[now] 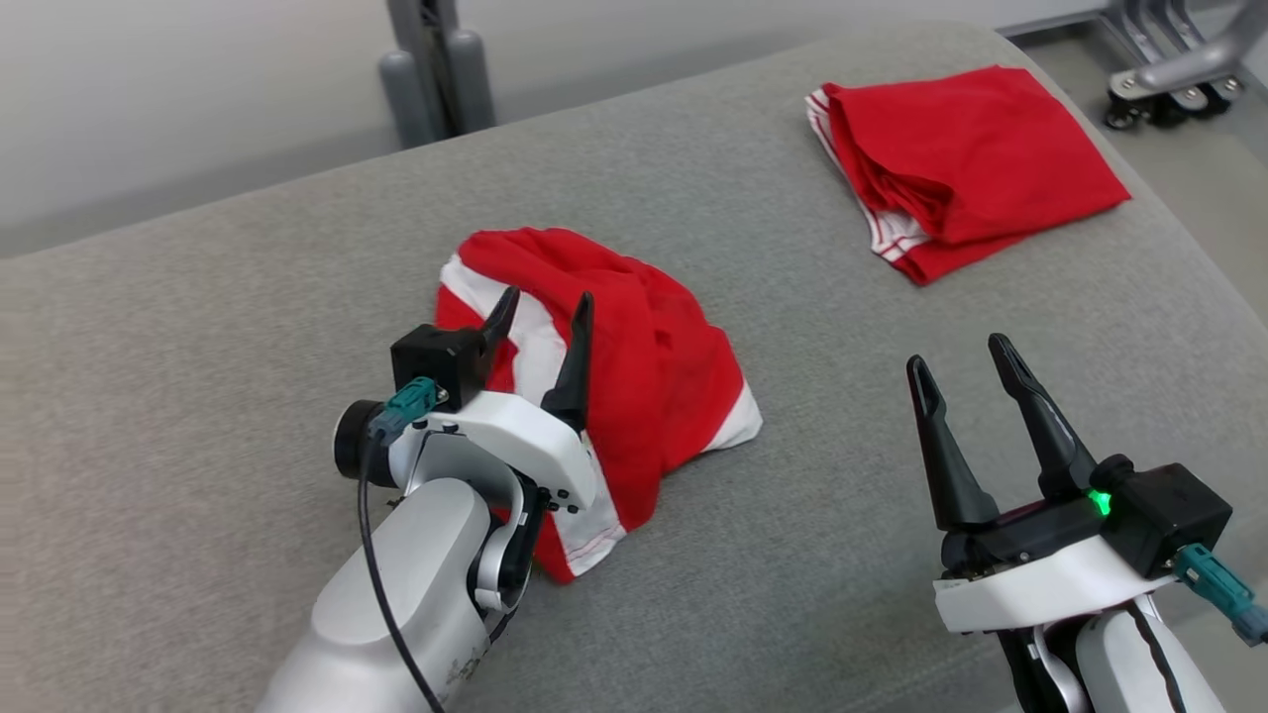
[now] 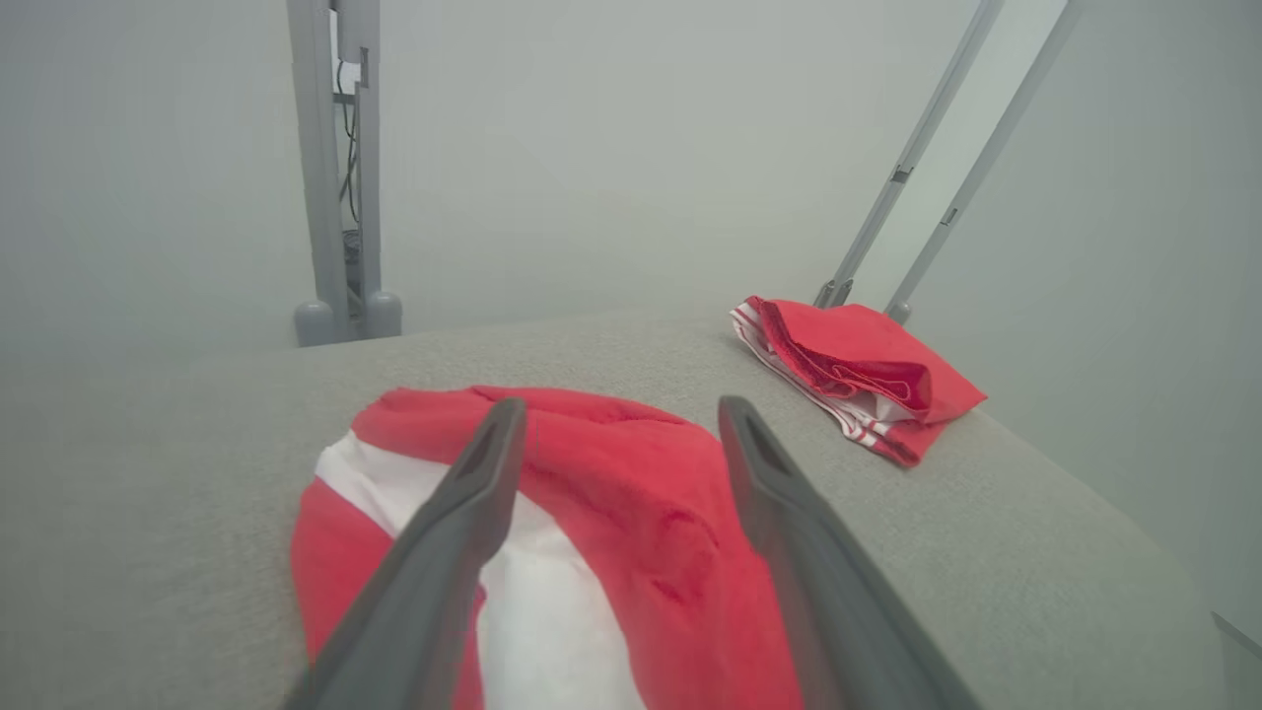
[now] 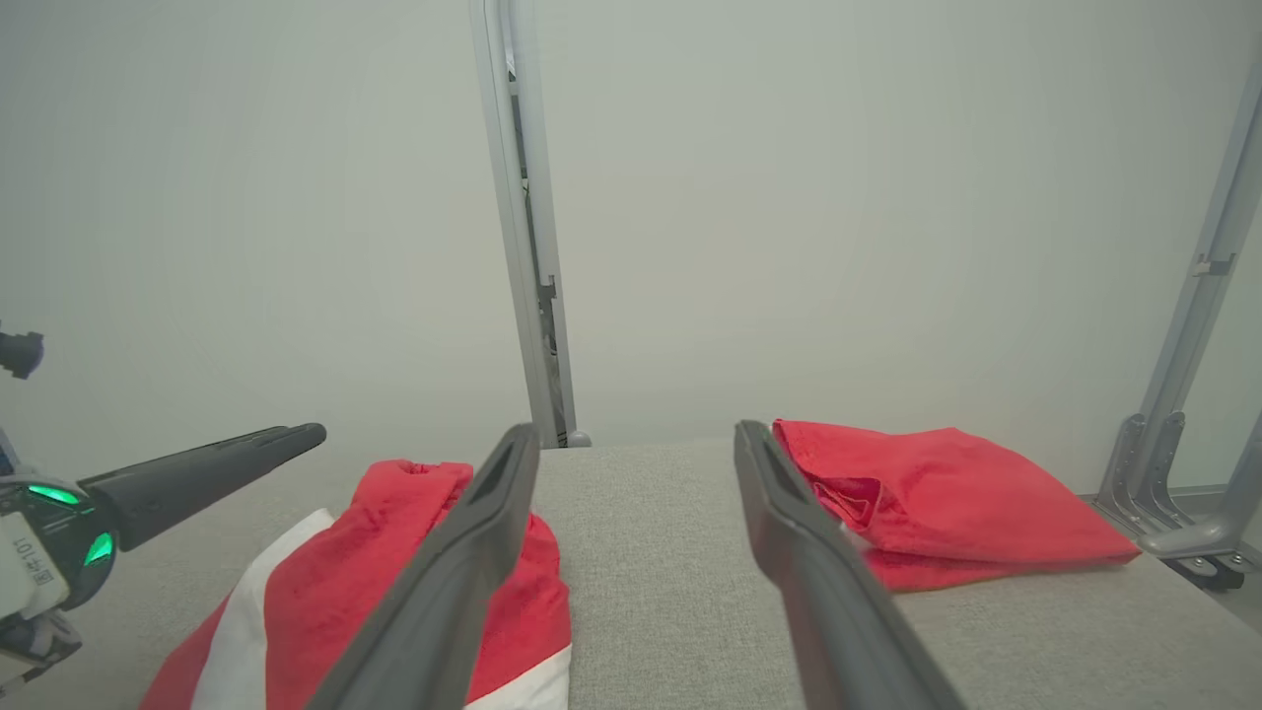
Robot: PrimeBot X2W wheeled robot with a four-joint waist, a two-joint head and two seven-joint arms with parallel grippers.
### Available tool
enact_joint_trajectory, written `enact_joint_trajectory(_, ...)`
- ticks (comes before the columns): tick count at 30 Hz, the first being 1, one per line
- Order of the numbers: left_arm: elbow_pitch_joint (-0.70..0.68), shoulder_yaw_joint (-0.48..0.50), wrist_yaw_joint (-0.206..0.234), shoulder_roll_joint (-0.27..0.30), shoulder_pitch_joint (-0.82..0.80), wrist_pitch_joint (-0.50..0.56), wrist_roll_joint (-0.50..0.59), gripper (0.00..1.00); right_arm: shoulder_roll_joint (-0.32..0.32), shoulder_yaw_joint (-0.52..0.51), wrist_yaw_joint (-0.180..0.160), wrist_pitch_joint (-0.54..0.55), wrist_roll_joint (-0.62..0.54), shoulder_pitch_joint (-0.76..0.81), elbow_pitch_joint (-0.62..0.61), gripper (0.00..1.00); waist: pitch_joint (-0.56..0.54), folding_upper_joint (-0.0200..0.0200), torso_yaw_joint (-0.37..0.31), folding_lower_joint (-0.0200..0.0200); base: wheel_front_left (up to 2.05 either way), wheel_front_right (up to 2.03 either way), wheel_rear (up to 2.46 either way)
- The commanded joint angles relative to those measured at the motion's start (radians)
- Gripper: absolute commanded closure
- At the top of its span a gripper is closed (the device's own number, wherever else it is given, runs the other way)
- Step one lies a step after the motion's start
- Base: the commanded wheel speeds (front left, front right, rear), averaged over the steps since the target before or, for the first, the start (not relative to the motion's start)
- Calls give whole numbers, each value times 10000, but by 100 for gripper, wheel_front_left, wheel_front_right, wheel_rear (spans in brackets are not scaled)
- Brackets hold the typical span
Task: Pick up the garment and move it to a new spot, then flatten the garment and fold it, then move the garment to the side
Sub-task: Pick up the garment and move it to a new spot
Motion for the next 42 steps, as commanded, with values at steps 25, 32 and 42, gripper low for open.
enact_joint_trajectory(25,-5572,3624,1169,906,5604,-339,2076,0,7,435,-3,-58,251,1208,334,0,-1971,0,2815,0,0,0,0)
enact_joint_trajectory(32,-6185,4573,741,520,6945,-339,3193,0,91,493,-3,-58,250,1497,372,0,-2188,0,2927,0,0,0,0)
enact_joint_trajectory(42,-6386,5242,166,142,7713,-340,4398,0,172,534,-3,-58,201,1865,413,0,-2275,0,2958,0,0,0,0)
